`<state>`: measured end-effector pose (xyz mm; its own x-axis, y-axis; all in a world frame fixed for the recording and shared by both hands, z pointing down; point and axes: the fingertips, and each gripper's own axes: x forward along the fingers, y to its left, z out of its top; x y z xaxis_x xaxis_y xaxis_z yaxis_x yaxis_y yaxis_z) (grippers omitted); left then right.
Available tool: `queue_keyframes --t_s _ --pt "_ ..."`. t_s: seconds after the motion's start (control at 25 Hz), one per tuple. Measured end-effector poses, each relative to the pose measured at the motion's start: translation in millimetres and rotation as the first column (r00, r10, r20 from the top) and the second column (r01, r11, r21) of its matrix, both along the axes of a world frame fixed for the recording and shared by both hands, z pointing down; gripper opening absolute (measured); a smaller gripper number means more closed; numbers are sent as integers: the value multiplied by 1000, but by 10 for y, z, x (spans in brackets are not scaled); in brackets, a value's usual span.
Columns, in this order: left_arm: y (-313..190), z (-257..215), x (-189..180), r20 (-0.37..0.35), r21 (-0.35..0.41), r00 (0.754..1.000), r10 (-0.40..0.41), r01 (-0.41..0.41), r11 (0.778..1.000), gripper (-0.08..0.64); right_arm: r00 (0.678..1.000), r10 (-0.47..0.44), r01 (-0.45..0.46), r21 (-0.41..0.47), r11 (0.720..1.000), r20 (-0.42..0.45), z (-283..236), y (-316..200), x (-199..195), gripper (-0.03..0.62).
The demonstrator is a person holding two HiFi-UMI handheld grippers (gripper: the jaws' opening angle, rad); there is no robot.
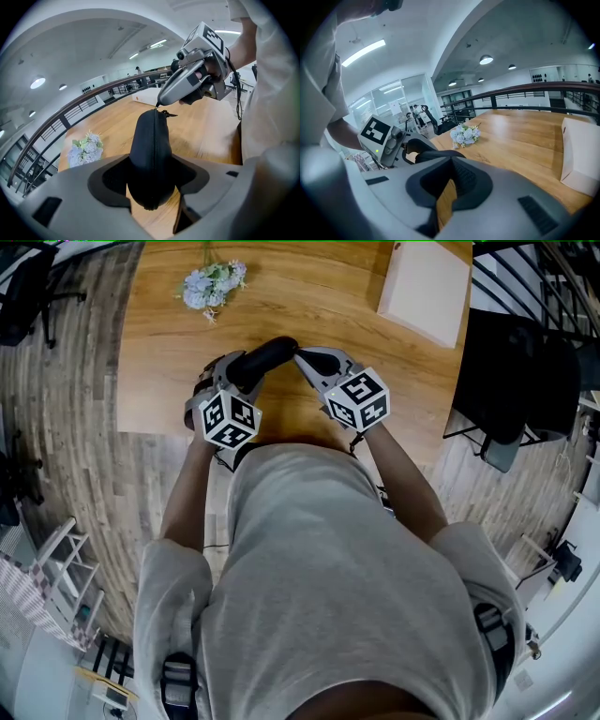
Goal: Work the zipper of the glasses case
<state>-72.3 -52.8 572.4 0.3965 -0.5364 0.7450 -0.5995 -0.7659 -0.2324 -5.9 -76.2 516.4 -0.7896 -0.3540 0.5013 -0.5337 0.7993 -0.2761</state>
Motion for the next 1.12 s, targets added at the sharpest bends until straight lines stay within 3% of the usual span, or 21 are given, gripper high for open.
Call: queue_keyframes --t_s 0.2,0.4,0.72,1.12 --pt "-26 19 27 0 -7 1000 -7 7 1000 273 1000 -2 3 32 999 -18 5 -5 -26 26" --pt "-1 -89 42 -52 24 999 4 -2 1000 273 998 1 3 62 998 -57 32 -63 18 25" --pt "3 -192 81 -53 88 998 37 -32 996 273 996 21 -18 35 999 -88 166 -132 63 25" --pt "-64 -207 102 -51 97 999 -15 20 995 273 999 11 -11 12 1000 -40 87 -70 -42 26"
